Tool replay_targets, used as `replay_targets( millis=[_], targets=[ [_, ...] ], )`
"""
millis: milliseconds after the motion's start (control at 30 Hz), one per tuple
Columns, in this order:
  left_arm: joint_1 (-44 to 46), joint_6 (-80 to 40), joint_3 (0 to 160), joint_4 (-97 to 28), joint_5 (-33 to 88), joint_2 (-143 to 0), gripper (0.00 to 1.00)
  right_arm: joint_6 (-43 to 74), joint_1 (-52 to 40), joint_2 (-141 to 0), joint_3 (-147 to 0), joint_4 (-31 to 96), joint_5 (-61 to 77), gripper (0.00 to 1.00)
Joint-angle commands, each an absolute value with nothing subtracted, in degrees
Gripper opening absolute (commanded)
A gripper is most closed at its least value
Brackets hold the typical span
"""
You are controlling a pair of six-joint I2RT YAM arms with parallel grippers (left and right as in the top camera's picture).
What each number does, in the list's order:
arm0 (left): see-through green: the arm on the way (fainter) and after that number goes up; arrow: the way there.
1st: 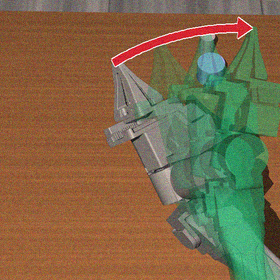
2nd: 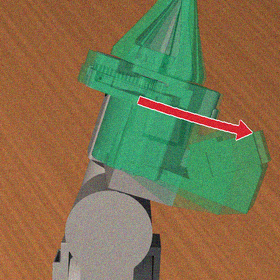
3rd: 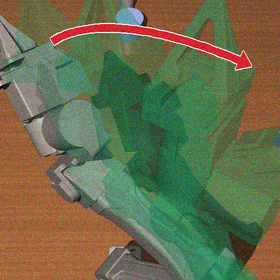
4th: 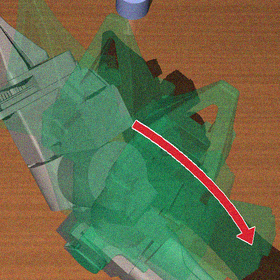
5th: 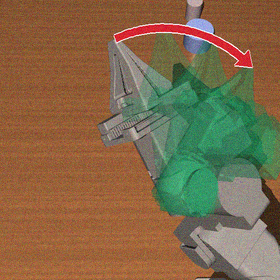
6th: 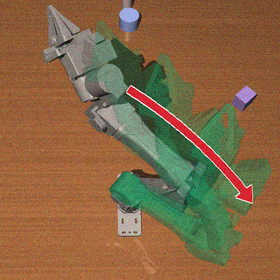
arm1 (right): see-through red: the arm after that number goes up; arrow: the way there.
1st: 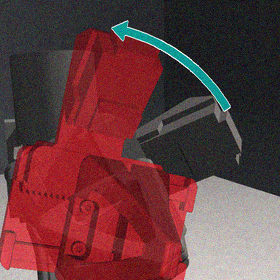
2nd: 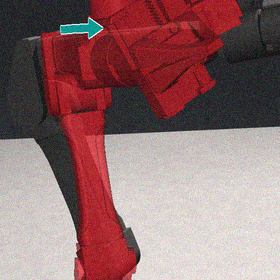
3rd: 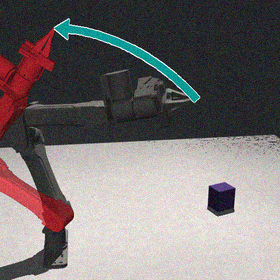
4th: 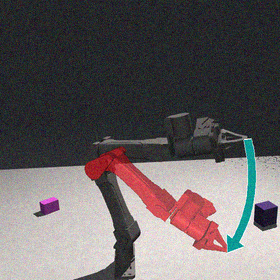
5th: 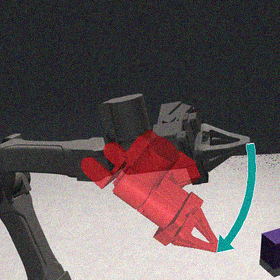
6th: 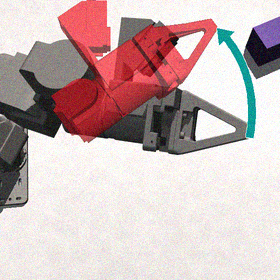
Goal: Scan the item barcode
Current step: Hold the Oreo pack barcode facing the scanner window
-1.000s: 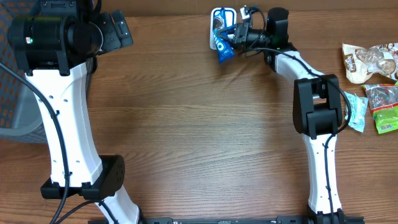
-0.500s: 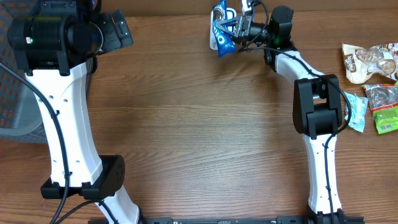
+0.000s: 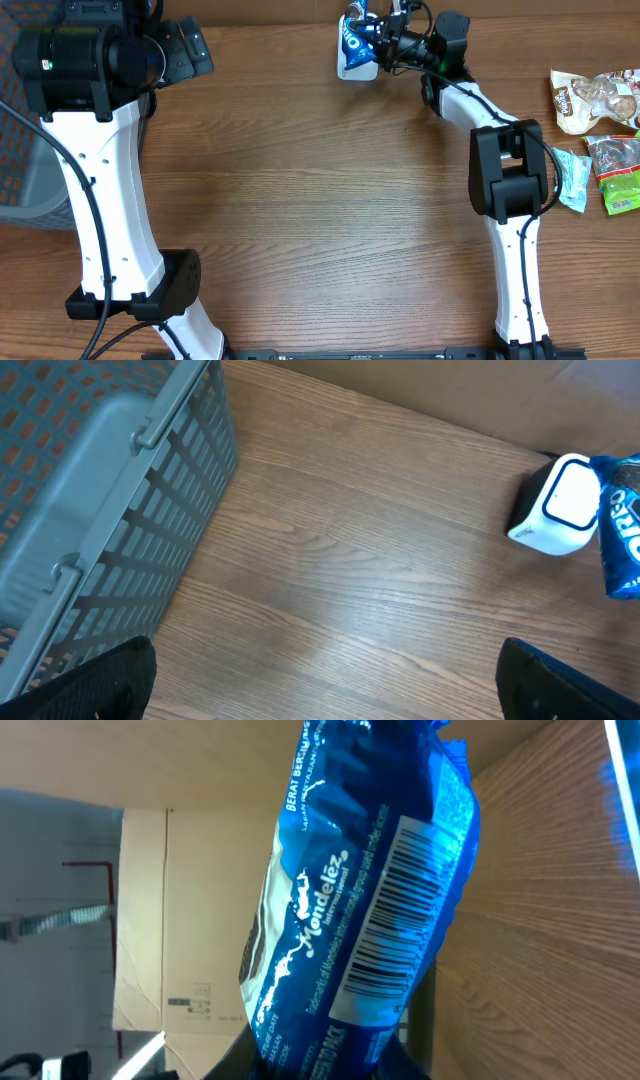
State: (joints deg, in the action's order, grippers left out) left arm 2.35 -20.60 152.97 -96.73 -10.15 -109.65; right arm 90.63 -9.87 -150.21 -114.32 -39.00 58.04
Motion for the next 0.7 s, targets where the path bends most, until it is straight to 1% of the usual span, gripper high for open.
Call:
replay_targets(
  millis=[0,200,300,433,667],
  targets=[
    [2.3,-20.2,153.0,-96.8,-10.9,-109.4,1.00,94.3,-10.6,-148.7,-115.2,-40.0,56.8,0.04],
    [2.3,-20.1,153.0,-96.8,-10.9,-109.4,1.00,100.9,-11.2,-148.7,-115.2,-47.9,51.9,0.04],
    [2.3,-20.1,153.0,-96.8,-10.9,-109.4,1.00,105.3,-11.7,-148.7,-115.2,-48.1,49.7,0.04],
    [2.3,-20.2,153.0,-96.8,-10.9,-109.4,1.00,107.9,-12.8,-148.7,-115.2,-48.2,47.1,0.04],
    [2.3,-20.2,153.0,-96.8,-10.9,-109.4,1.00,109.1,-15.3,-148.7,-115.2,-46.8,43.1,0.04]
  ],
)
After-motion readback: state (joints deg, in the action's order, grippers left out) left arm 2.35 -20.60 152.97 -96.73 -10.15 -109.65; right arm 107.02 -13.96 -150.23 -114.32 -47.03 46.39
